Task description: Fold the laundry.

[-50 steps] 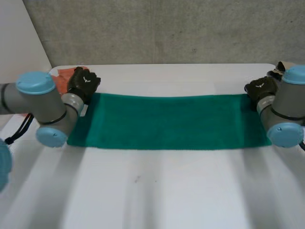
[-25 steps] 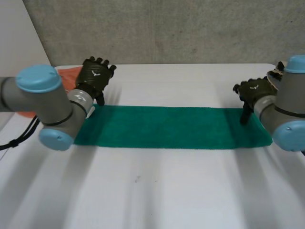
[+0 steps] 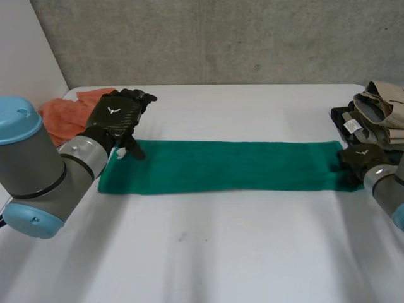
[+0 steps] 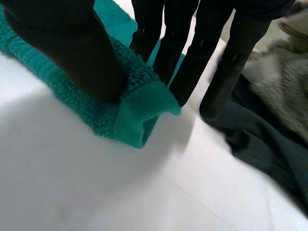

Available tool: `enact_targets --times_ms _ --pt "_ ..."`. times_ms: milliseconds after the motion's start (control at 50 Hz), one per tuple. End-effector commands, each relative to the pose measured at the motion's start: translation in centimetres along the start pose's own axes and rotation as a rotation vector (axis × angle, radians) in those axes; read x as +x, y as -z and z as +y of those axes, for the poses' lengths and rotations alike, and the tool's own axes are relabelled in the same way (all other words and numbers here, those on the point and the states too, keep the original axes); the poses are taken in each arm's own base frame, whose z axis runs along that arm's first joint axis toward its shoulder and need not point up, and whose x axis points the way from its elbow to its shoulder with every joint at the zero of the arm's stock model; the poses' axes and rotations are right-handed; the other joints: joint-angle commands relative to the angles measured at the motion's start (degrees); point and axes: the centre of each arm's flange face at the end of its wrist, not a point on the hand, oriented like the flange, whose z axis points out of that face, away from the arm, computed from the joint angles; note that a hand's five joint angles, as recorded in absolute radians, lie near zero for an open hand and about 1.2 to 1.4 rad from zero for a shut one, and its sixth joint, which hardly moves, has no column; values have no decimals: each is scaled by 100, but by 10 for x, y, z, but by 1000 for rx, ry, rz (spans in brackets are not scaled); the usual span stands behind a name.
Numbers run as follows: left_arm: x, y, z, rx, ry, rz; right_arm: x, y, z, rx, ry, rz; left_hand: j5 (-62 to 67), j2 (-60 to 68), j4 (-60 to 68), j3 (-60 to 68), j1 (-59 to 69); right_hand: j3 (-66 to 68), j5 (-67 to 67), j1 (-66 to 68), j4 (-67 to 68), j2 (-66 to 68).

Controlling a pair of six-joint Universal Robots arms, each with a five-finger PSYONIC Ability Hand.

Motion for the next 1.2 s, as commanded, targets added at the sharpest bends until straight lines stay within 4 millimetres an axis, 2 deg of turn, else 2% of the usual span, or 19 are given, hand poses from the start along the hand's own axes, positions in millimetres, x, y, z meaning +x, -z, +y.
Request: enact_targets --times_ms 20,80,200,300,360,380,440,480,540,600,620,640,680,740,840,900,1040,1120,1200 --pt "-3 9 -14 30 -3 -12 64 22 -4 -5 104 214 -277 -202 -171 -230 -73 1269 1403 1551 1154 1222" --pt "-8 16 -18 36 -6 -28 95 33 -6 -28 261 307 -277 -202 -171 -230 -73 1269 1403 1551 1154 1222" --pt "-16 26 -20 37 -6 -50 91 32 -20 -4 432 313 -277 -202 -171 -230 -73 1269 1403 1551 1154 1222" --pt "-15 31 -21 36 -6 -48 3 41 -96 340 521 181 -277 -202 -171 -230 -73 1269 1403 1551 1154 1222" --pt "-15 32 -21 36 -6 -48 -45 46 -115 495 556 90 -277 -202 -171 -230 -73 1269 1403 1551 1154 1222" --pt "-15 32 -21 36 -6 -48 -84 53 -124 613 588 4 -277 -202 -171 -230 -73 1269 1403 1551 1154 1222" --pt "-14 32 -22 38 -5 -47 -140 70 -132 762 623 -132 -277 -202 -171 -230 -73 1269 1403 1551 1154 1222" --pt "-14 32 -22 38 -5 -46 -194 93 -131 884 650 -284 -277 -202 -171 -230 -73 1269 1403 1551 1154 1222" --pt "-13 32 -21 37 -4 -44 -254 111 -104 928 681 -483 -277 -202 -171 -230 -73 1269 1403 1551 1154 1222" --pt "-11 32 -21 37 -4 -39 -280 118 -81 886 698 -577 -277 -202 -171 -230 -73 1269 1403 1551 1154 1222" --pt "-11 32 -21 37 -4 -39 -282 118 -78 875 698 -583 -277 -202 -171 -230 -73 1269 1403 1551 1154 1222" --pt "-11 31 -20 35 -4 -39 -280 116 -78 833 696 -566 -277 -202 -171 -230 -73 -2222 -2088 -1940 -2337 -2270" --pt "-10 30 -21 42 -5 -37 -270 111 -81 747 677 -489 -277 -202 -171 -230 -73 -5731 -5597 -5449 -5846 -5778" --pt "-7 27 -22 56 -10 -28 -256 110 -85 666 628 -403 -277 -202 -171 -230 -73 -5731 -5597 -5449 -5846 -5778" --pt "11 23 -32 108 -18 18 -189 110 -112 554 317 -296 -277 -202 -171 -230 -73 -5731 -5597 -5449 -5846 -5778" --pt "20 22 -36 121 -18 42 -163 109 -109 485 206 -290 -277 -202 -171 -230 -73 -5731 -5597 -5449 -5846 -5778" --pt "32 23 -34 118 -17 73 -144 84 -49 188 134 -330 -277 -202 -171 -230 -73 -5509 -5375 -5227 -5624 -5556" --pt "38 24 -31 110 -16 89 -118 65 -30 90 149 -257 -277 -202 -171 -230 -73 719 853 1001 604 672" --pt "38 24 -31 107 -18 89 -95 50 -36 177 138 -96 -277 -202 -171 -230 -73 1269 1403 1551 1154 1222"
